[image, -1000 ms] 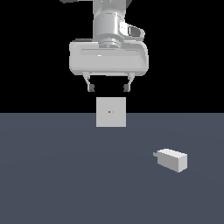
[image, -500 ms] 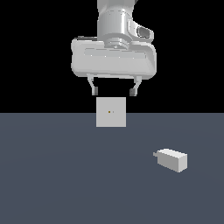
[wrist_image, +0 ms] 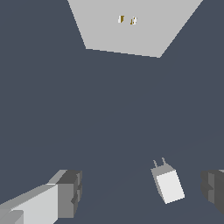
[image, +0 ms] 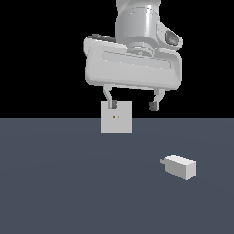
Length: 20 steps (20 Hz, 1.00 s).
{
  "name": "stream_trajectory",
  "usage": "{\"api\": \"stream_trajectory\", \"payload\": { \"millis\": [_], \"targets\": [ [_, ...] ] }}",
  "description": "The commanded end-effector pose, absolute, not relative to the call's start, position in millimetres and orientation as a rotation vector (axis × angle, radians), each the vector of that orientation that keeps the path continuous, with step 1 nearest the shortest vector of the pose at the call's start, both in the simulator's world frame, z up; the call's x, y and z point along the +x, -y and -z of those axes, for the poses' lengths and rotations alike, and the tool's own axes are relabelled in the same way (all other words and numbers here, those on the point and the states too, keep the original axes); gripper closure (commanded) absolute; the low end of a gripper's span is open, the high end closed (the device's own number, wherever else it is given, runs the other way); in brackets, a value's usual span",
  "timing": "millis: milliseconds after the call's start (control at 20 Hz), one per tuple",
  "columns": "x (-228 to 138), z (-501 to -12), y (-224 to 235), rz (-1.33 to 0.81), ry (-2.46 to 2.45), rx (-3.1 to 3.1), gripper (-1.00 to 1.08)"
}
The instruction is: Plug the charger into the wall socket.
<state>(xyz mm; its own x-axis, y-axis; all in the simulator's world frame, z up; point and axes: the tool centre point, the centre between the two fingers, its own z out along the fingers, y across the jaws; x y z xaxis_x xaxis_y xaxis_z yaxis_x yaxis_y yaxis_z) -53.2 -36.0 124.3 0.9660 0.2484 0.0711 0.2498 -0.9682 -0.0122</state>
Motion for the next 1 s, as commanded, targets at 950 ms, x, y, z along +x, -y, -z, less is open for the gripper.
{"api": "stream_trajectory", "payload": {
  "millis": [950],
  "targets": [
    [-87.8,-73.2,98.5,0.25,0.791,-2.984,-0.92]
  ]
}}
